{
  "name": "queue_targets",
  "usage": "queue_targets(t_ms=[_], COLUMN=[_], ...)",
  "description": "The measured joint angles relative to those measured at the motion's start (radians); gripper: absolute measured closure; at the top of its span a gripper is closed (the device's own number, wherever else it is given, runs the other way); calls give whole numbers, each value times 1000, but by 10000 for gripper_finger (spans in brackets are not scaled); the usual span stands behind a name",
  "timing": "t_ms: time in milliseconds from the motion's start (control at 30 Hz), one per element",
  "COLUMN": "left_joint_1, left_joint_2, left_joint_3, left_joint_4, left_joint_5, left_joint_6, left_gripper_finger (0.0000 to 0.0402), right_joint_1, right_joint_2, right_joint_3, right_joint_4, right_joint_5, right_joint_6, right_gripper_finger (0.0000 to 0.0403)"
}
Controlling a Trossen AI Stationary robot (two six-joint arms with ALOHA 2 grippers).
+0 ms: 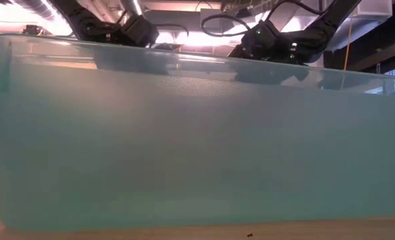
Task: Pick & Place Kitchen Items
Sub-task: Put the orange table knife into the green bin
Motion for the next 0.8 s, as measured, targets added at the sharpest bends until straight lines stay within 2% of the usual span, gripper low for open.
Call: queue_targets(t_ms=[167, 300, 367, 500, 567, 800], left_joint_1=[-6, -10, -14, -23, -28, -33], left_joint_2=[63, 76, 76, 76, 76, 76], left_joint_3=[0, 0, 0, 0, 0, 0], left_joint_4=[63, 90, 96, 94, 92, 99], left_joint_5=[0, 5, 6, 8, 8, 8], left_joint_6=[-48, -80, -90, -98, -98, -90], left_gripper_finger=[400, 400, 400, 400, 400, 400], right_joint_1=[1, 1, 1, -14, -24, -34], right_joint_2=[0, 0, 0, 0, -7, -76], right_joint_3=[0, 0, 0, 0, 0, 0], right_joint_4=[-24, -68, -107, -202, -241, -274], right_joint_5=[6, 83, 168, 432, 506, 515], right_joint_6=[-36, -47, -46, 35, 90, 171], right_gripper_finger=[163, 163, 163, 163, 163, 163])
